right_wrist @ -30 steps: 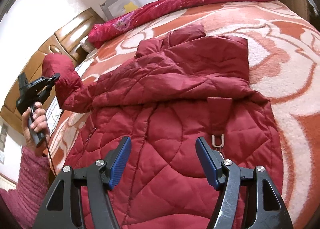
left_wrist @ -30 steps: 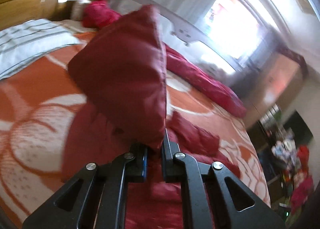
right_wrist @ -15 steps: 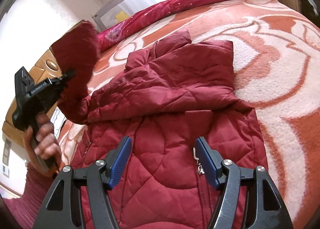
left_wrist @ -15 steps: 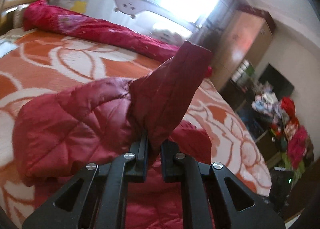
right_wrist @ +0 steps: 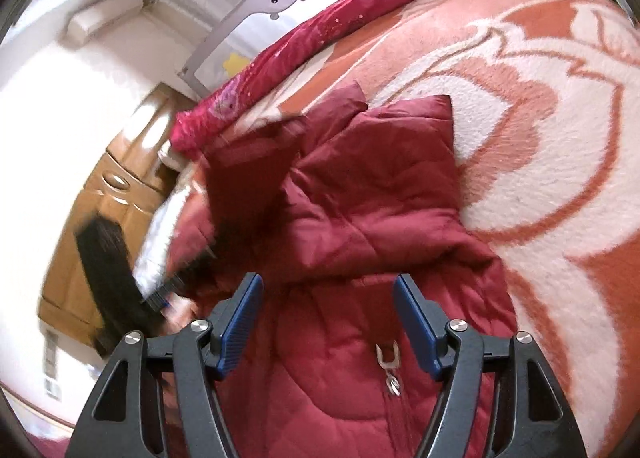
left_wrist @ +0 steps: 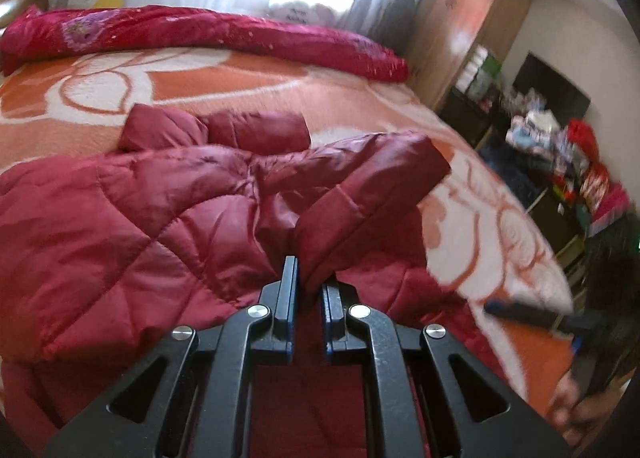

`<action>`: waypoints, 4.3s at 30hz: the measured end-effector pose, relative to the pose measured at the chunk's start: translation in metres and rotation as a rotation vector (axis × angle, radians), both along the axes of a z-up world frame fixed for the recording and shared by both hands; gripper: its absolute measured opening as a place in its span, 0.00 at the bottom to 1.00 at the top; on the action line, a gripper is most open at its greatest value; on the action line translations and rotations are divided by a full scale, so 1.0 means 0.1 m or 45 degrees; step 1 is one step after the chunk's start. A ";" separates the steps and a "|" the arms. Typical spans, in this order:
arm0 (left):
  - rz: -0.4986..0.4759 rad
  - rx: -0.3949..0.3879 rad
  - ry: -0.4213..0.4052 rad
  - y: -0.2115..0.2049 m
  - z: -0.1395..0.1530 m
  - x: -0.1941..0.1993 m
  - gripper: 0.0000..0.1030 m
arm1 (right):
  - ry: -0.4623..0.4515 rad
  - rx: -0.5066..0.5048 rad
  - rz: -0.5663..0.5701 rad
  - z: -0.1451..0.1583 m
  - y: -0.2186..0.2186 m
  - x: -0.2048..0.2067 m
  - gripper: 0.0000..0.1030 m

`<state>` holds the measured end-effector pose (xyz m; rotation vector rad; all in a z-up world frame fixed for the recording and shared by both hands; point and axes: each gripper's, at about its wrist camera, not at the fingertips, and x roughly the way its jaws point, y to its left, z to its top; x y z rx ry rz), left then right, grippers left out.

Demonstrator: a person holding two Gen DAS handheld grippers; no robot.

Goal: Fold large clothes

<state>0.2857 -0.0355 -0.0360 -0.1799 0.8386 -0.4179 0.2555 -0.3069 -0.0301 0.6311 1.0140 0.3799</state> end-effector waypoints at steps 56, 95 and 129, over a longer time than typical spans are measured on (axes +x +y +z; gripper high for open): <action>0.260 0.011 0.278 1.32 -0.52 0.40 0.30 | -0.114 -0.349 -0.183 -0.14 -0.06 0.56 0.32; 0.295 0.080 0.323 1.61 -0.50 0.14 0.34 | 0.089 -0.511 0.020 -0.75 0.43 0.66 0.46; 0.438 -0.013 0.358 2.20 -0.34 -1.20 0.47 | 0.052 -0.351 0.116 -0.15 0.38 -0.31 0.64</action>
